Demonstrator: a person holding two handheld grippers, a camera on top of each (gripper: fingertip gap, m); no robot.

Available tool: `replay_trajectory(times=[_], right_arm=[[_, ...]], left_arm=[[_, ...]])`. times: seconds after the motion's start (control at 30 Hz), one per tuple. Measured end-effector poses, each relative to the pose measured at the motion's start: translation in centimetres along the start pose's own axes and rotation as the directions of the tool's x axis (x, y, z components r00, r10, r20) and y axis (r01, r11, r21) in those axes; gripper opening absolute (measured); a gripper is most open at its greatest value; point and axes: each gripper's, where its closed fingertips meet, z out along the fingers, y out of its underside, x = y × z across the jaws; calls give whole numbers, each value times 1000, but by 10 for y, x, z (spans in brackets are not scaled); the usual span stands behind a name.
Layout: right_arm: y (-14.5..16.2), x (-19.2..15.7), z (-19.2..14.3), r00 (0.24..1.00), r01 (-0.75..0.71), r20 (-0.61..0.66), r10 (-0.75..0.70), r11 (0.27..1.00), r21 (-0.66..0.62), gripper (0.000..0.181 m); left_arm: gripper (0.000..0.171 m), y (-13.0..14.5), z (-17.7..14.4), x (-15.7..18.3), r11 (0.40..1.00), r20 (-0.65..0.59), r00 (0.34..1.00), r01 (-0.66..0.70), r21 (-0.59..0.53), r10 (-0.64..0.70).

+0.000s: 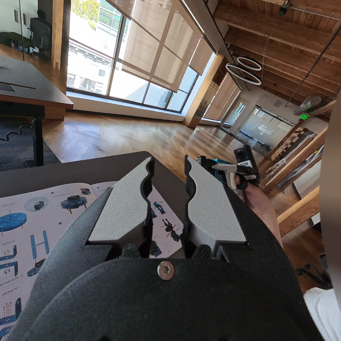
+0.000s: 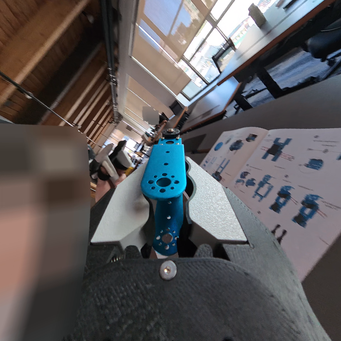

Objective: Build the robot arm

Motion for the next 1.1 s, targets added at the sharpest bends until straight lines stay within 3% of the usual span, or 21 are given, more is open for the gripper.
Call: replay_trajectory(times=[0.1,0.3,0.47,1.1], right_arm=[[-3,5,8,996,-64,56,62,998,27,29],[17,37,16,994,-80,-85,74,995,-67,29],[26,45,19,991,-78,-117,64,990,-121,29],[38,73,29,961,-61,-275,9,981,-182,28]], left_arm=[[32,-3,7,2,999,-24,1000,17,35,-16],[30,-23,4,14,973,-156,982,136,185,-107],[29,-31,2,21,951,-235,961,202,233,-147],[27,-51,-26,3,906,-233,956,253,339,-180]])
